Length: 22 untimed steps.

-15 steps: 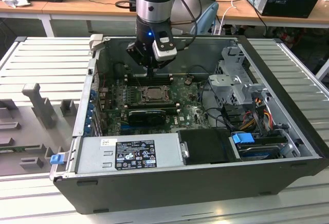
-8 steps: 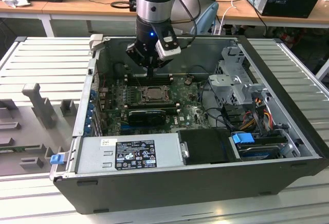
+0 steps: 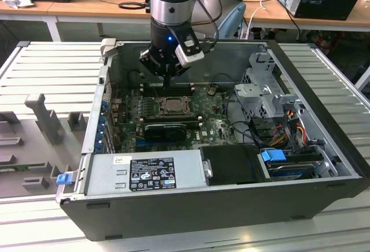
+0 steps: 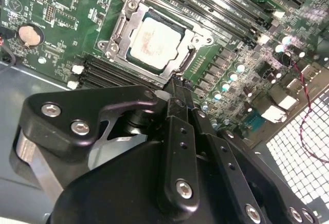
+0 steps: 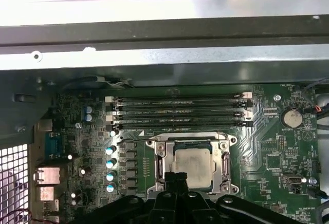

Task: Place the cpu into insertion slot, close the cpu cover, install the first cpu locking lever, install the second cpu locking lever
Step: 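Install the first cpu locking lever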

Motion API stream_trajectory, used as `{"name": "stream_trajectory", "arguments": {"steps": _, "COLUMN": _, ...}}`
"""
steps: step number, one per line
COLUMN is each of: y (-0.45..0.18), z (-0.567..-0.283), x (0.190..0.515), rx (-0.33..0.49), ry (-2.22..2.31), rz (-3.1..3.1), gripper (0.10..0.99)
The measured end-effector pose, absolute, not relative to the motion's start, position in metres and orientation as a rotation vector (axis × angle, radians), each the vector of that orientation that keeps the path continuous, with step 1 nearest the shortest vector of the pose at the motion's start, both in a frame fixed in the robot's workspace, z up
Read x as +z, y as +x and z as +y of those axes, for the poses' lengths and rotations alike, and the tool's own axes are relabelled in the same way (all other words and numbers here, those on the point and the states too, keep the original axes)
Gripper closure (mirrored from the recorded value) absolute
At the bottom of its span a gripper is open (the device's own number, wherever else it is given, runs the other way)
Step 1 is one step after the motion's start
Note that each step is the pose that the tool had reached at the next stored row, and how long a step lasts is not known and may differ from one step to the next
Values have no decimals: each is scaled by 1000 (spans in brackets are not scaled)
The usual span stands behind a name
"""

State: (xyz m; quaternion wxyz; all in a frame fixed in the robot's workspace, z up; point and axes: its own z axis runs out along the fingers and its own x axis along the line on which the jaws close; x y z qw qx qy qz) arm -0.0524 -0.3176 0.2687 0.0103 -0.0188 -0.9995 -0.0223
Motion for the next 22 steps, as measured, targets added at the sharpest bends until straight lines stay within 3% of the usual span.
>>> {"name": "stream_trajectory", "arguments": {"steps": 22, "y": -69, "z": -318, "x": 269, "rx": -70, "ry": -48, "rz": -3134, "gripper": 980}}
